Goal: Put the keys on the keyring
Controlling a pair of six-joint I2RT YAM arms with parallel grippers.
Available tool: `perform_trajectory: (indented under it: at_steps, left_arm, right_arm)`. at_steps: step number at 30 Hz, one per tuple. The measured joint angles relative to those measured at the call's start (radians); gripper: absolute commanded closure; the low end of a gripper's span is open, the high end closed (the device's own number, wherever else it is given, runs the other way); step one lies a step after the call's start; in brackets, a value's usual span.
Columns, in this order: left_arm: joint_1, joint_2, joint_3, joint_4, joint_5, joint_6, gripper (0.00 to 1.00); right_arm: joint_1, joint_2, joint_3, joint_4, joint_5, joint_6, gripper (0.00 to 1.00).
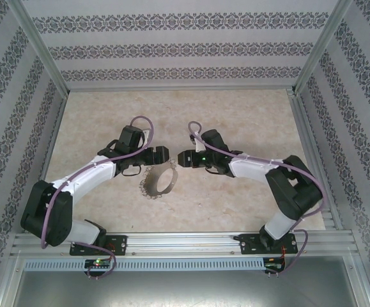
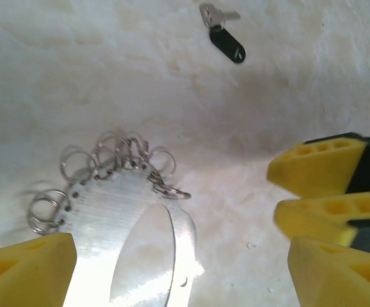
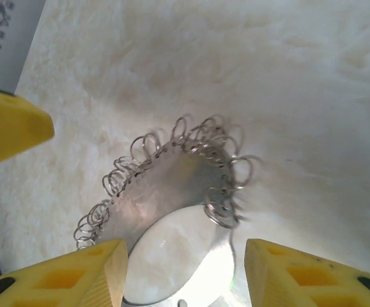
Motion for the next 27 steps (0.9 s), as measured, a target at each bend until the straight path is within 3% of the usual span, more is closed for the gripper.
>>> perform_trajectory:
  at_steps: [9,16,20,27]
  left_arm:
    - [-0.085,0.131,0.025,-0.003,0.08,0.035,0.5]
    - [-0.115,0.224,0.099,-0.007,0.064,0.048,0.49]
    - [-0.119,0.234,0.109,-0.011,0.028,0.05,0.44]
    - [-0.107,0.201,0.14,-0.05,-0.077,0.045,0.33]
  right_arm:
    - [-0.039,-0.157,-0.159,-0.059,0.113,-0.002,0.43]
    - [-0.043,-0.198,-0.235,-0.064,0.114,0.001,0.45]
    - [-0.039,-0.191,-0.23,-0.062,0.09,-0.007,0.5]
    - [0.011,-0.013,-0.043,-0.08,0.05,-0.109,0.62]
